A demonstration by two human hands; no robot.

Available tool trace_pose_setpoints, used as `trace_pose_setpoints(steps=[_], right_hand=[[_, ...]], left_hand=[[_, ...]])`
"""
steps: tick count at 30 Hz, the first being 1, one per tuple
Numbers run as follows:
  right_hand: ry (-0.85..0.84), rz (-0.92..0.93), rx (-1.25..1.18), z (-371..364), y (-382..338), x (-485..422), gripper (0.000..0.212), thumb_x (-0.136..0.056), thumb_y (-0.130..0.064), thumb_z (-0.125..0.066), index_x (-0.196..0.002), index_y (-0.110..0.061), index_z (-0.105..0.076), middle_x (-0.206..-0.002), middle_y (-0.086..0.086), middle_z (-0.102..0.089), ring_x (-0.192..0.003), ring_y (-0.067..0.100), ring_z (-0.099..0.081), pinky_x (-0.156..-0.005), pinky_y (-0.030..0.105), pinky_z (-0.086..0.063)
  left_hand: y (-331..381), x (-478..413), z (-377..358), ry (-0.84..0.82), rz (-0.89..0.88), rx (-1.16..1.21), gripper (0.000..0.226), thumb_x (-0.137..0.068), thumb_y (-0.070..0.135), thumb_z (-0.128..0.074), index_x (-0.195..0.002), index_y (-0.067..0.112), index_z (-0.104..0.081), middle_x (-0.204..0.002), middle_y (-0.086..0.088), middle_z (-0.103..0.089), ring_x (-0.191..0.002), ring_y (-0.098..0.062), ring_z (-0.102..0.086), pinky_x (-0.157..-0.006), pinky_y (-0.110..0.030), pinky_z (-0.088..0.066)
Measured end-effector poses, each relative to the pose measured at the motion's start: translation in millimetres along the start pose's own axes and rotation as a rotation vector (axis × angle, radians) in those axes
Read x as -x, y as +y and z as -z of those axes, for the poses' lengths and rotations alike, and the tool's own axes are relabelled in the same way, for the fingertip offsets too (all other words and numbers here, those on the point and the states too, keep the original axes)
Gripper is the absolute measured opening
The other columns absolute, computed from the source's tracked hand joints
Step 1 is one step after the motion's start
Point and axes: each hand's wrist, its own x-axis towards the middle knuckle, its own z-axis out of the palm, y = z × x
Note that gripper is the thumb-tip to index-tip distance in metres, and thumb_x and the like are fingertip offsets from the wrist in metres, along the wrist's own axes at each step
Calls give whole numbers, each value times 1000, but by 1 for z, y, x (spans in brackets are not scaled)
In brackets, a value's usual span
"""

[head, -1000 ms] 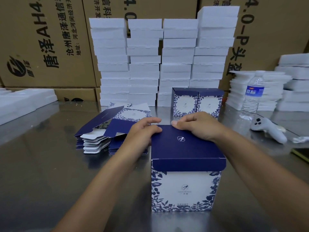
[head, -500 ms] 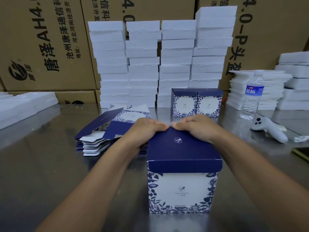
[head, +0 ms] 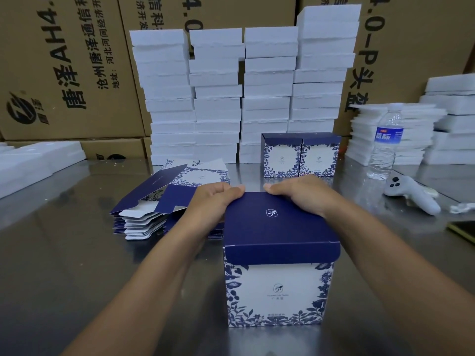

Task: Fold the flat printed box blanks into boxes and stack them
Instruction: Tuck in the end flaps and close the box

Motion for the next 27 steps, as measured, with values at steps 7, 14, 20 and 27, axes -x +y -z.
trace_pose_setpoints(steps=[7,14,20,27], right_hand=[[27,-113,-131,2,5,1,22,-82,-27,-72,-87,-6,-66,-50,4,-66,-36,17,-60,-33,19,-42],[8,-133,-197,4,7,2,21,-84,-27,-70,-85,-6,-65,-50,6,-66,-36,17,-60,-33,19,-42],[-11,-109,-363,10,24,8,21,-86,-28,-66,-81,-8,-66,-54,6,-67,-40,15,-62,-36,18,-44],[66,-57,-416,6,24,11,23,-88,-28,-62,-78,-8,-62,-44,2,-61,-33,12,-57,-33,13,-40]], left_hand=[[-4,8,-4,90,-1,69,21,-93,29,-58,-88,10,-61,-77,-14,-57,-68,-21,-53,-66,-27,-43],[-1,13,-7,150,-27,71,25,-93,28,-58,-85,5,-60,-78,-15,-52,-72,-25,-45,-68,-33,-35],[0,15,-10,123,-17,89,19,-94,29,-57,-88,11,-57,-81,-15,-52,-74,-25,-46,-71,-33,-35],[-3,17,-12,187,-23,133,30,-91,27,-61,-68,11,-50,-68,-9,-53,-60,-20,-48,-51,-22,-37]])
